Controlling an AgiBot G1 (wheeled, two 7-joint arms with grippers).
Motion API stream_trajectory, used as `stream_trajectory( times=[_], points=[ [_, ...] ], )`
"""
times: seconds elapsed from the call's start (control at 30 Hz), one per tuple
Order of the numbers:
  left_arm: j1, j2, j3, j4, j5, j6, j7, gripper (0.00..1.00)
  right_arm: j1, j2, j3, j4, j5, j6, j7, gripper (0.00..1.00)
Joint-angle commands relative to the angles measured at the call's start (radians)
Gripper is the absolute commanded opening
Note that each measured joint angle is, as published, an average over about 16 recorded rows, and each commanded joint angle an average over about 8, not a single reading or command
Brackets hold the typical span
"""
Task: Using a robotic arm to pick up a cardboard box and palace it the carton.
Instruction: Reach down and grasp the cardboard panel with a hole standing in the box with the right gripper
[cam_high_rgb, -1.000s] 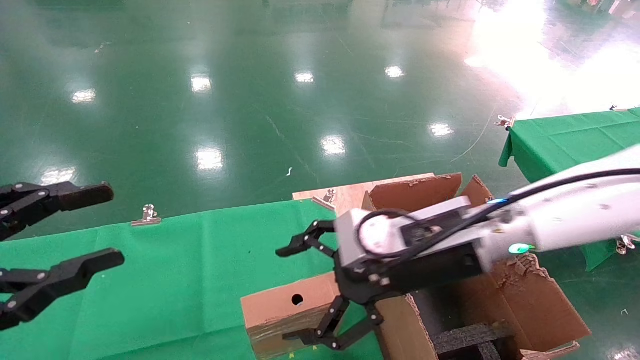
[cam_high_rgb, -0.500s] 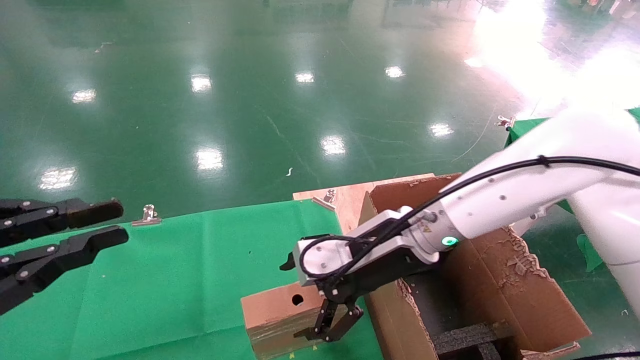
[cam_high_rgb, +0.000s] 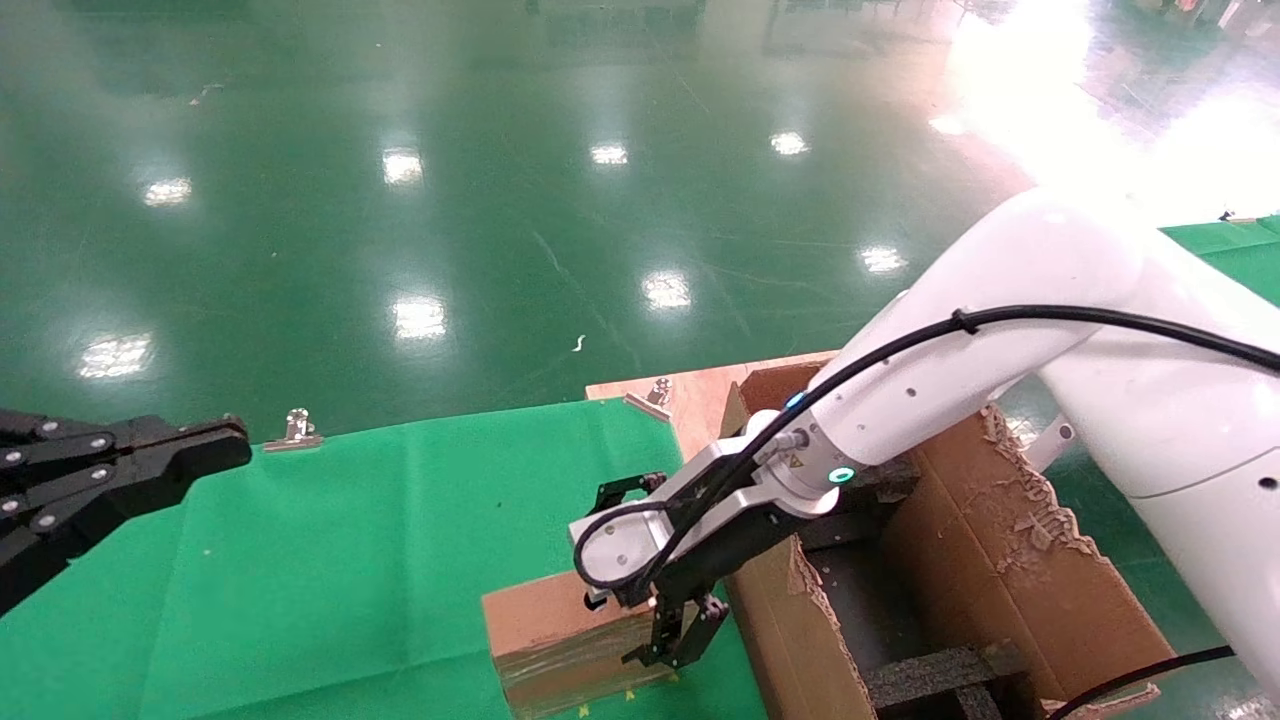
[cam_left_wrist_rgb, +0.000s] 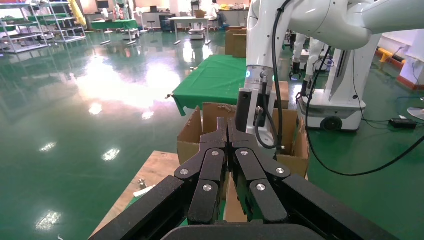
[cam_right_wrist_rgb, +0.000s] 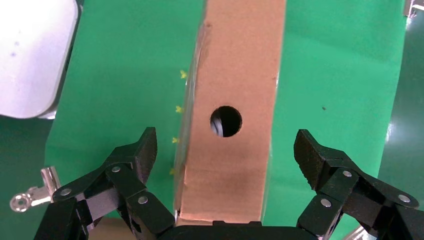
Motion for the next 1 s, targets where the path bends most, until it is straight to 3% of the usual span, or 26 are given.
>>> stream_trajectory(
  times=[0.03,0.13,0.2,1.0],
  points=[
    [0.0,0.0,0.0,0.0,0.0,0.0,0.0,1.0,0.004,-0.006,-0.011,0.0,-0.006,0.001,-0.001,0.46],
    [0.0,0.0,0.0,0.0,0.0,0.0,0.0,1.0,0.008,-0.01,-0.02,0.0,-0.011,0.0,-0.002,0.08],
    [0.0,0.0,0.0,0.0,0.0,0.0,0.0,1.0,0.01,-0.012,-0.023,0.0,-0.013,-0.001,-0.002,0.0],
    [0.0,0.0,0.0,0.0,0.0,0.0,0.0,1.0,0.005,-0.007,-0.013,0.0,-0.006,0.001,-0.002,0.0]
  ],
)
